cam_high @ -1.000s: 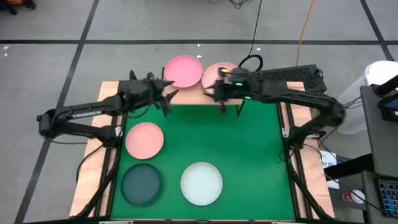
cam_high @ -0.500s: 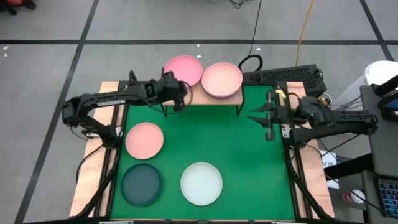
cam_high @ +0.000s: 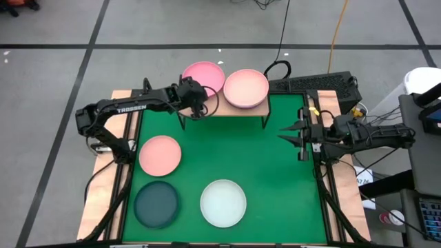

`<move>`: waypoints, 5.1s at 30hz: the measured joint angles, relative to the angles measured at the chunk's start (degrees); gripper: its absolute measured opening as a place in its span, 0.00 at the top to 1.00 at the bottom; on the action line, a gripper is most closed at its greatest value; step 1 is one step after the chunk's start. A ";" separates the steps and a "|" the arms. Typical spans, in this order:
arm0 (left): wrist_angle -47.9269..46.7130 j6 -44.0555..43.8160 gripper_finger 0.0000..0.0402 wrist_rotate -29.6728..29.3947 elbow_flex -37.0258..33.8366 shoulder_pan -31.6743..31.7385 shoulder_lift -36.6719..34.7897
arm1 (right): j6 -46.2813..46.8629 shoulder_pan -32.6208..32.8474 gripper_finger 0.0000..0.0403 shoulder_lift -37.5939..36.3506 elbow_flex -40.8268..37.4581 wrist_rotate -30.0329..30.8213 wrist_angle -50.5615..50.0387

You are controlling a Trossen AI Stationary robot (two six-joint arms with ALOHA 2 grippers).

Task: Place and stack plates onto a shelf
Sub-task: Put the light pink plate on the shelf, then stack the light orange plate on top of light pink plate on the shelf

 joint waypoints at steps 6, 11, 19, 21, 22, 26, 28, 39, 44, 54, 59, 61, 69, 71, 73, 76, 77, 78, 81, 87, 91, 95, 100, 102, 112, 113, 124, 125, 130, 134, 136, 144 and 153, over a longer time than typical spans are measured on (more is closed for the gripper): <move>0.45 1.10 0.47 0.00 0.02 0.18 2.16 | -0.70 -0.04 0.80 0.08 -0.02 -0.08 0.02; 0.62 1.91 0.55 0.03 0.02 0.15 2.56 | -0.78 -0.04 0.80 0.08 -0.02 -0.17 -0.09; 0.80 2.11 0.87 0.16 0.00 -1.23 2.11 | -0.74 -0.07 0.80 0.08 -0.02 -0.19 -0.46; 0.77 2.16 0.93 0.54 0.00 -1.77 2.13 | -0.65 -0.07 0.80 0.08 -0.02 -0.19 -0.46; 0.88 2.29 0.96 0.53 0.00 -2.14 2.13 | -0.65 -0.07 0.80 0.08 -0.02 -0.19 -0.46; 0.75 1.66 0.97 0.46 0.00 -3.60 2.13 | -0.59 -0.07 0.80 0.08 -0.02 -0.21 -0.48; 0.23 0.96 0.97 0.32 0.14 -4.27 2.11 | -0.59 -0.07 0.80 0.08 -0.02 -0.21 -0.48; -9.93 -2.72 0.96 -0.01 6.47 -7.31 2.06 | -0.57 -0.07 0.80 0.08 -0.02 -0.22 -0.48; -10.74 -3.37 0.96 0.43 6.91 -7.59 2.05 | -0.13 -0.07 0.80 0.08 -0.02 -0.23 -0.46; -13.24 -6.08 0.90 3.43 6.93 -7.07 2.05 | 0.29 -0.07 0.80 0.08 0.00 -0.25 -0.45; -13.26 -6.28 0.89 4.70 6.95 -7.11 2.05 | 0.34 -0.07 0.80 0.08 0.00 -0.25 -0.44; -13.26 -6.50 0.88 5.14 6.95 -7.14 2.05 | 0.52 -0.07 0.80 0.08 0.00 -0.25 -0.44; -13.70 -7.22 0.88 6.45 6.97 -8.21 2.05 | 0.53 -0.07 0.80 0.08 0.03 -0.25 -0.44; -13.90 -7.52 0.88 6.60 6.97 -8.40 2.05 | 0.53 -0.07 0.80 0.08 0.03 -0.25 -0.46; -14.09 -7.83 0.88 6.68 6.97 -8.40 2.05 | 0.53 -0.07 0.80 0.08 0.03 -0.25 -0.44; -14.46 -7.98 0.88 6.82 6.97 -8.33 2.05 | 0.61 -0.07 0.80 0.08 0.05 -0.25 -0.44; -14.44 -7.98 0.88 6.82 6.97 -8.29 2.05 | 0.90 -0.07 0.80 0.10 0.05 -0.27 -0.44; -14.40 -8.00 0.88 6.82 6.97 -8.29 2.05 | 1.18 -0.07 0.80 0.10 0.05 -0.27 -0.44; -14.33 -7.98 0.88 6.80 6.97 -8.29 2.05 | 1.36 -0.07 0.80 0.10 0.05 -0.27 -0.44; -14.31 -7.98 0.88 6.77 6.97 -8.29 2.05 | 1.36 -0.07 0.80 0.10 0.05 -0.27 -0.44; -14.31 -7.98 0.88 6.71 6.97 -8.27 2.05 | 1.58 -0.07 0.80 0.10 0.05 -0.27 -0.44; -14.29 -7.98 0.88 6.60 6.97 -8.27 2.05 | 1.53 -0.07 0.80 0.10 0.05 -0.27 -0.45; -14.05 -9.56 0.88 6.57 6.97 -8.27 2.05 | 1.45 -0.07 0.80 0.10 0.05 -0.27 -0.44; -13.23 -10.62 0.88 6.16 6.97 -8.27 2.05 | 1.45 -0.07 0.80 0.10 0.05 -0.25 -0.44; -9.61 -10.29 0.88 5.94 6.97 -8.47 2.05 | 1.37 -0.07 0.80 0.10 0.05 -0.25 -0.39; -9.35 -9.70 0.88 5.94 6.97 -8.47 2.05 | 1.36 -0.07 0.80 0.10 0.05 -0.25 -0.37; -5.53 -7.34 0.88 5.88 6.97 -8.47 2.05 | 0.94 -0.07 0.80 0.10 0.05 -0.25 -0.39; -5.01 -7.30 0.88 5.88 6.97 -8.47 2.05 | 0.94 -0.07 0.80 0.10 0.05 -0.25 -0.37; -3.34 -7.15 0.88 5.88 6.97 -8.47 2.05 | 1.16 -0.07 0.80 0.08 0.05 -0.25 -0.37; -3.42 -7.15 0.88 5.88 6.97 -8.47 2.05 | 1.34 -0.07 0.80 -1.01 0.05 -0.25 -1.23; -3.42 -7.15 0.88 5.88 6.97 -8.47 2.05 | 1.36 -0.07 0.80 -2.44 0.05 -0.23 -2.52; -3.49 -6.96 0.88 5.85 6.97 -8.47 2.05 | 5.59 -0.07 0.80 -13.13 0.07 -0.25 -14.93; -3.49 -3.18 0.88 5.48 6.97 -8.47 2.05 | 10.25 -0.09 0.80 -25.46 0.08 -0.23 -26.97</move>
